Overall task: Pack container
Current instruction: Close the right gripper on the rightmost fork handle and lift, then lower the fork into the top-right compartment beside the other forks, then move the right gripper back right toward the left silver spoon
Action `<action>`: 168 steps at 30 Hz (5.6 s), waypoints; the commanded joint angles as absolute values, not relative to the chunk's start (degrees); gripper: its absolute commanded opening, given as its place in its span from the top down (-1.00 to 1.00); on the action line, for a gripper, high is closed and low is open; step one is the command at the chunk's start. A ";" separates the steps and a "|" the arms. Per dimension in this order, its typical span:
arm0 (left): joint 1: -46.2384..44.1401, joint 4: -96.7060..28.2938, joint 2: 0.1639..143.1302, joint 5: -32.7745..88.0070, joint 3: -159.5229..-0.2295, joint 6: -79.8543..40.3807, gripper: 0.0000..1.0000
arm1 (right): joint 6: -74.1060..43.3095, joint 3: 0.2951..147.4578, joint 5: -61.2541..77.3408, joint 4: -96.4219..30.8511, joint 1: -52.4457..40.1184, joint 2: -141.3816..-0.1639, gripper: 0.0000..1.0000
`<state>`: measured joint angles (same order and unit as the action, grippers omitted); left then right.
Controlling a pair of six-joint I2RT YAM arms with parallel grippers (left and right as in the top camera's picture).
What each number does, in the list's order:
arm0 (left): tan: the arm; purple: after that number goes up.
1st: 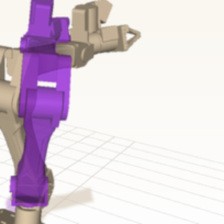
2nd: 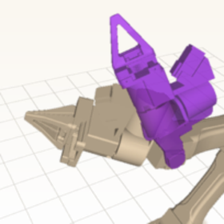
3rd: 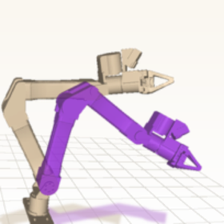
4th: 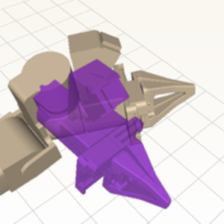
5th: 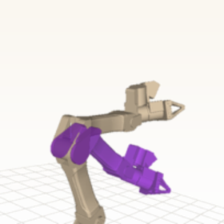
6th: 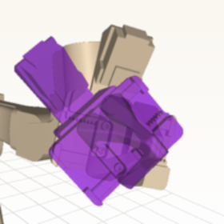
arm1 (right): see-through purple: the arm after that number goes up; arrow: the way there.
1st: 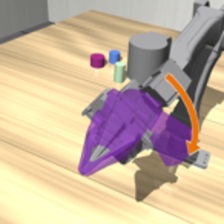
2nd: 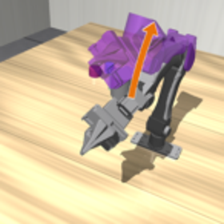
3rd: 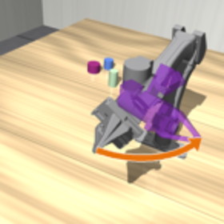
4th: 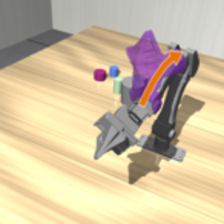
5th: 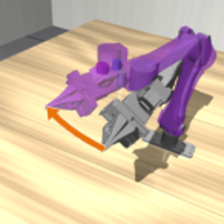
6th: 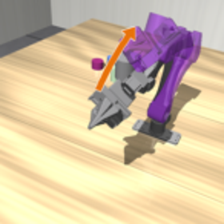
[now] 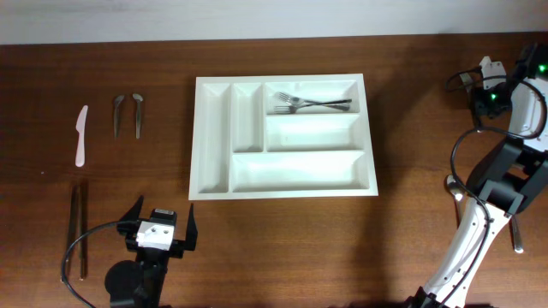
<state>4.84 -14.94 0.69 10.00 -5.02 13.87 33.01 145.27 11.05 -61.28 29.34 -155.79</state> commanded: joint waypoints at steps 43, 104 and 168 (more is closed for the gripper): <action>4.51 -14.98 0.58 9.58 -4.75 13.72 -0.99 | 59.77 176.55 15.07 -90.65 -9.54 -154.21 0.93; 4.51 -14.98 0.58 9.58 -4.75 13.72 -0.98 | 37.87 180.02 7.03 -88.09 -4.99 -148.68 -0.98; 4.51 -14.98 0.58 9.58 -4.75 13.72 -0.98 | 31.31 81.45 1.65 -86.11 24.14 -81.14 -0.97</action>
<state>4.84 -14.92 0.69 10.00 -5.02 13.87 27.70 86.35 3.49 -88.18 24.27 -79.02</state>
